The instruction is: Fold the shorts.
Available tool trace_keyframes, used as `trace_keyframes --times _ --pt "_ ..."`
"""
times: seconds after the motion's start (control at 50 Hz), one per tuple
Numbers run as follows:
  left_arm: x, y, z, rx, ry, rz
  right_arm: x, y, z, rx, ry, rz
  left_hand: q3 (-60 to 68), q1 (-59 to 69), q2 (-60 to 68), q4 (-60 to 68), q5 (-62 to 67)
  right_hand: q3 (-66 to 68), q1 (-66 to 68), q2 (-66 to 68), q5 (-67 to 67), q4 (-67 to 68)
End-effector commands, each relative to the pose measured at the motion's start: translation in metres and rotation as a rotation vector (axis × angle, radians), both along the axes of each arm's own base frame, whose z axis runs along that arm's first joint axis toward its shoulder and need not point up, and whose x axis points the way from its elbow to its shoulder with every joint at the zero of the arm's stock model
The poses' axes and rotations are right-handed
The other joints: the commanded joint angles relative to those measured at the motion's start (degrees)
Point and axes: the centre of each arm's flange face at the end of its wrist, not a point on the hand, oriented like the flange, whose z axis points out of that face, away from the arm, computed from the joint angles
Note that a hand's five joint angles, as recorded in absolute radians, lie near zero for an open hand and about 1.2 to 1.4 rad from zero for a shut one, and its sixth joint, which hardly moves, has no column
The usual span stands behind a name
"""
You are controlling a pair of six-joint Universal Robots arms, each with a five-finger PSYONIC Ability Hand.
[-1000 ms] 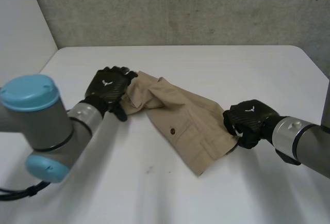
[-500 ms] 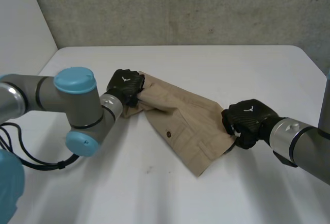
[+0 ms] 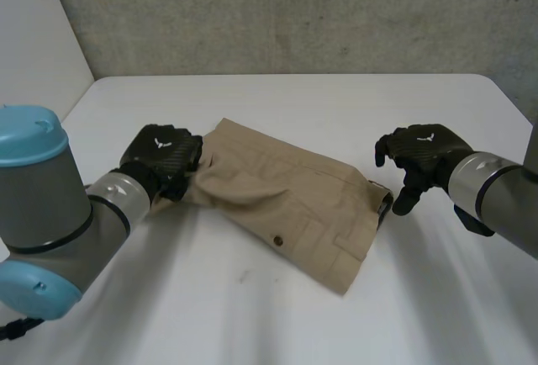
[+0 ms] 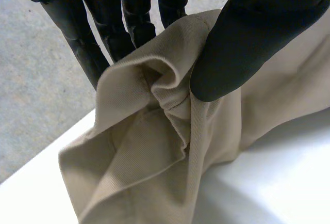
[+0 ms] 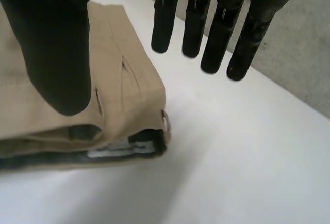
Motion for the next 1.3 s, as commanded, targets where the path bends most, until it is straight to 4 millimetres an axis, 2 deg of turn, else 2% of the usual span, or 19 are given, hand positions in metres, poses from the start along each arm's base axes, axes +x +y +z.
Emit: trace_keyframes --times 0.02,0.16,0.3,0.44,0.6,0.68,0.76,0.84,0.86,0.92,0.94,0.96,1.0,1.02,1.04,1.1,1.18,1.24,1.3 --pt "-0.001 0.008 -0.008 0.035 -0.001 -0.005 -0.007 0.01 0.024 0.126 -0.165 -0.097 12.0 15.4 11.5 11.3 15.9 -11.4 -7.0 -11.2 -11.6 -11.3" --pt "-0.001 0.007 -0.008 0.036 0.005 -0.001 -0.016 0.022 0.02 0.284 -0.273 -0.202 12.0 15.4 11.5 11.3 15.9 -15.3 -10.9 -15.1 -15.5 -15.2" --pt "0.0 0.008 -0.009 0.042 0.002 0.0 -0.014 0.034 0.009 0.396 -0.338 -0.245 12.0 15.4 11.5 11.3 15.9 -15.3 -10.9 -15.1 -15.5 -15.2" --pt "0.002 0.01 -0.012 0.051 -0.002 0.003 0.009 0.041 0.001 0.417 -0.384 -0.191 12.0 15.4 11.5 11.3 15.9 -15.6 -11.2 -15.4 -15.8 -15.5" --pt "0.004 0.011 -0.01 0.05 -0.001 0.005 0.038 0.031 -0.034 0.421 -0.341 -0.153 12.0 15.4 11.5 11.3 15.9 -13.8 -9.4 -13.5 -13.9 -13.7" --pt "0.005 0.007 -0.01 0.041 -0.007 0.005 0.048 0.024 -0.049 0.419 -0.296 -0.162 12.0 15.4 11.5 11.3 15.9 -3.7 0.7 -3.5 -3.9 -3.6" --pt "0.008 -0.01 -0.002 0.0 0.003 0.029 0.059 0.016 -0.048 0.353 -0.258 -0.12 12.0 15.4 11.5 11.3 15.9 45.7 50.1 45.9 45.5 45.8" --pt "0.002 -0.038 0.01 -0.068 0.003 0.037 0.072 -0.008 -0.019 0.12 -0.225 -0.021 12.0 15.4 11.5 11.3 15.9 47.6 52.0 47.8 47.4 47.7" --pt "0.0 -0.044 0.015 -0.093 0.002 0.036 0.077 -0.019 0.0 -0.022 -0.196 0.023 12.0 15.4 11.5 11.3 15.9 47.6 52.0 47.8 47.4 47.7" --pt "-0.008 -0.071 0.048 -0.234 0.015 0.037 0.083 -0.035 0.03 -0.248 -0.142 0.053 12.0 15.4 11.5 11.3 15.9 47.6 52.0 47.8 47.4 47.7" --pt "-0.009 -0.078 0.057 -0.27 0.019 0.041 0.086 -0.044 0.054 -0.41 -0.116 0.043 12.0 15.4 11.5 11.3 15.9 47.6 52.0 47.8 47.4 47.7" --pt "-0.008 -0.094 0.077 -0.353 0.035 0.057 0.088 -0.048 0.067 -0.495 -0.109 0.034 12.0 15.4 11.5 11.3 15.9 47.6 52.0 47.8 47.4 47.7" --pt "-0.007 -0.11 0.103 -0.459 0.071 0.08 0.092 -0.052 0.094 -0.663 -0.101 0.016 12.0 15.4 11.5 11.3 15.9 47.6 52.0 47.8 47.4 47.7" --pt "-0.006 -0.116 0.116 -0.514 0.096 0.089 0.097 -0.051 0.119 -0.826 -0.106 0.006 12.0 15.4 11.5 11.3 15.9 47.6 52.0 47.8 47.4 47.7" --pt "-0.006 -0.125 0.145 -0.638 0.148 0.103 0.099 -0.049 0.132 -0.907 -0.116 0.001 12.0 15.4 11.5 11.3 15.9 47.6 52.0 47.8 47.4 47.7" --pt "-0.008 -0.128 0.185 -0.838 0.256 0.107 0.099 -0.042 0.177 -1.189 -0.164 -0.05 12.0 15.4 11.5 11.3 15.9 47.6 52.0 47.8 47.4 47.7" --pt "-0.01 -0.122 0.209 -0.982 0.365 0.106 0.094 -0.031 0.202 -1.339 -0.226 -0.086 12.0 15.4 11.5 11.3 15.9 47.6 52.0 47.8 47.4 47.7" --pt "-0.007 -0.111 0.211 -0.988 0.397 0.119 0.093 -0.03 0.197 -1.317 -0.216 -0.08 12.0 15.4 11.5 11.3 15.9 47.6 52.0 47.8 47.4 47.7" --pt "-0.002 -0.096 0.198 -0.933 0.412 0.115 0.094 -0.03 0.185 -1.276 -0.196 -0.065 12.0 15.4 11.5 11.3 15.9 47.6 52.0 47.8 47.4 47.7"
